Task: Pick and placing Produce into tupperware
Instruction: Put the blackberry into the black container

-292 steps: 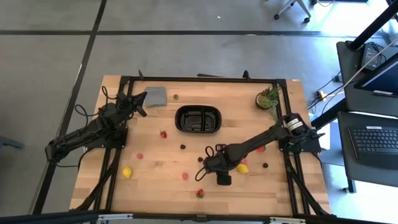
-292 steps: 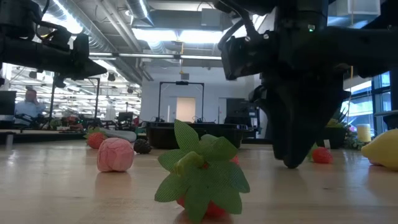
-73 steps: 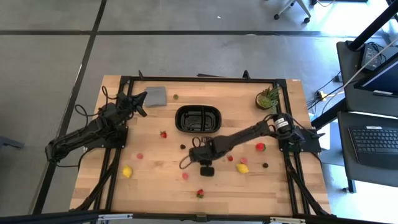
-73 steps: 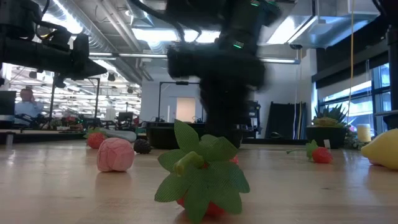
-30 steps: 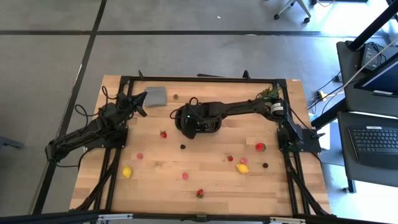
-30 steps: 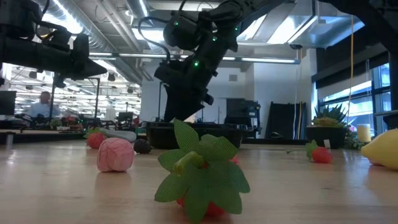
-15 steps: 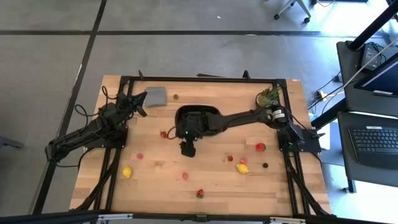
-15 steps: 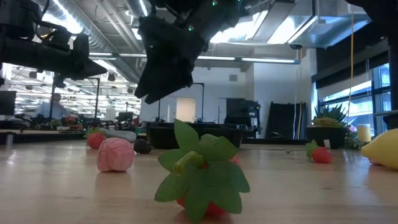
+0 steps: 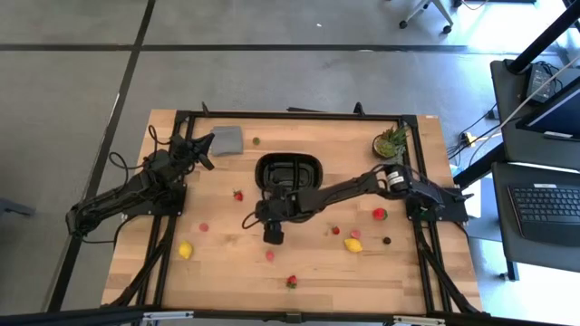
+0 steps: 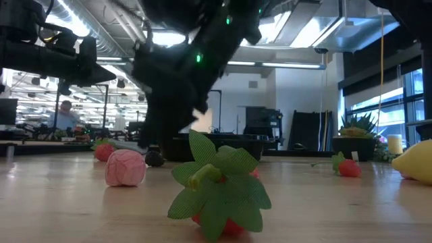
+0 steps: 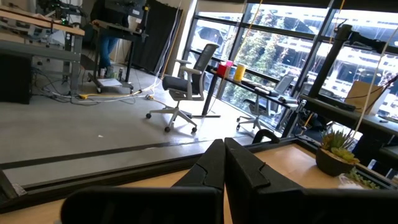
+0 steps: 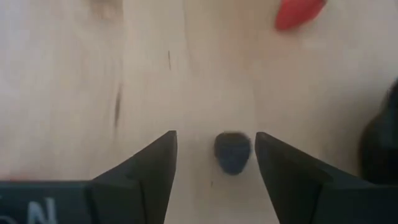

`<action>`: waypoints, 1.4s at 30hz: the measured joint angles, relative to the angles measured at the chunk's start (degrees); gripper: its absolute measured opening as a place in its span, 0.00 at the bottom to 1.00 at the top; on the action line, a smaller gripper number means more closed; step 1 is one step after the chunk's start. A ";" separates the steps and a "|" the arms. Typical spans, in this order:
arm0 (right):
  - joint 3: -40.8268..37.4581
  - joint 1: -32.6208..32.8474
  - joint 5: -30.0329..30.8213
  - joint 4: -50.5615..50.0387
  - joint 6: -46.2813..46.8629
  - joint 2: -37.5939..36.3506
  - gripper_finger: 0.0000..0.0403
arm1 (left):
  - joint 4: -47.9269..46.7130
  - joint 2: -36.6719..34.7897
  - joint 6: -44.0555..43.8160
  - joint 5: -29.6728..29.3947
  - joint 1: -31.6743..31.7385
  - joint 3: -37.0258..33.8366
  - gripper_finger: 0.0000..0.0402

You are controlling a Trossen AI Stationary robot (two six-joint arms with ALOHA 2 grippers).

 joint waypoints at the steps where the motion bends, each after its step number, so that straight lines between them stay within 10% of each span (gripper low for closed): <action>1: 0.00 0.00 0.02 -0.10 0.00 0.64 0.55 | 0.00 0.00 0.00 0.00 0.00 0.00 0.00; 14: 0.05 0.00 0.10 0.24 0.20 3.06 0.52 | 0.00 0.00 0.00 0.00 0.00 0.01 0.00; 31: 0.35 0.07 -0.24 -0.22 -0.28 3.13 0.23 | 0.00 0.00 0.00 -0.01 -0.02 0.00 0.00; 42: 18.90 -4.94 0.72 -17.24 -1.71 3.11 0.23 | 0.00 0.00 0.00 -0.01 -0.02 0.00 0.00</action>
